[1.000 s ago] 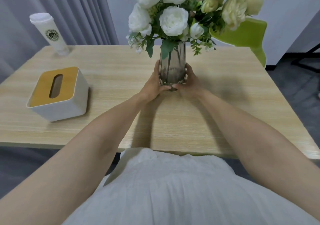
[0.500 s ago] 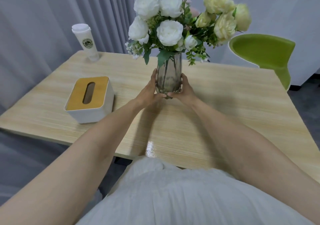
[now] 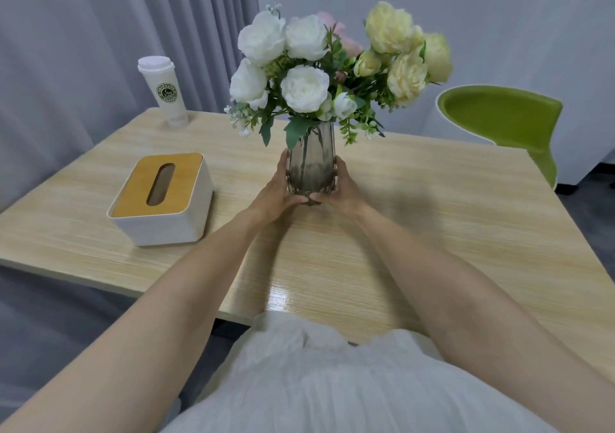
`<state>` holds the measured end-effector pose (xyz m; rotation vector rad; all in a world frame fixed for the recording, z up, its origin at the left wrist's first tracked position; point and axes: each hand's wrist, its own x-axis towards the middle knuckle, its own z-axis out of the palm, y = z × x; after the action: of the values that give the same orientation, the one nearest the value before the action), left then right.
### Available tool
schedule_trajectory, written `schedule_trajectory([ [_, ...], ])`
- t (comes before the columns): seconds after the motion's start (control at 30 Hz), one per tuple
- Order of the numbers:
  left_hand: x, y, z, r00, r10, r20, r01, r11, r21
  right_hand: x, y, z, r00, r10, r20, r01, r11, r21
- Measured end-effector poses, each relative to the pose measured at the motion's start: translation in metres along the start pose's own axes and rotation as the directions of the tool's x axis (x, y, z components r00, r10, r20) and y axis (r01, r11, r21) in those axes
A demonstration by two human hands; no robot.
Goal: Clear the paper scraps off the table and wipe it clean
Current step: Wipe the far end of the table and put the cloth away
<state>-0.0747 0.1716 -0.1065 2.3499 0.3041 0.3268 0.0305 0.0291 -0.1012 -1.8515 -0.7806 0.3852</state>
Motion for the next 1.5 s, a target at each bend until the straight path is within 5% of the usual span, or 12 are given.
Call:
schedule_trajectory([
  [0.23,0.001,0.004,-0.002,1.0,-0.016,0.0,0.016,1.0,0.01,-0.004,-0.004,0.007,0.998,0.022,-0.058,-0.023,1.0,-0.001],
  [0.47,0.013,0.006,-0.003,0.984,-0.177,-0.03,0.179,0.976,0.126,0.011,-0.002,0.018,0.992,0.092,-0.088,-0.099,0.992,-0.074],
  [0.67,0.016,0.01,-0.002,0.915,-0.399,-0.055,0.393,0.853,0.343,0.01,-0.011,0.023,0.981,0.165,-0.102,-0.176,0.979,-0.102],
  [0.8,-0.005,0.031,-0.005,0.862,-0.508,0.003,0.453,0.772,0.447,-0.013,-0.032,0.019,0.938,0.347,0.007,-0.326,0.888,-0.324],
  [1.13,-0.087,0.12,-0.046,0.818,-0.559,0.133,0.431,0.75,0.502,-0.114,-0.104,-0.01,0.848,0.504,0.165,-0.404,0.815,-0.415],
  [1.5,-0.174,0.134,-0.065,0.801,-0.588,0.113,0.393,0.658,0.643,-0.187,-0.127,-0.003,0.872,0.432,0.231,-0.242,0.79,-0.563],
])
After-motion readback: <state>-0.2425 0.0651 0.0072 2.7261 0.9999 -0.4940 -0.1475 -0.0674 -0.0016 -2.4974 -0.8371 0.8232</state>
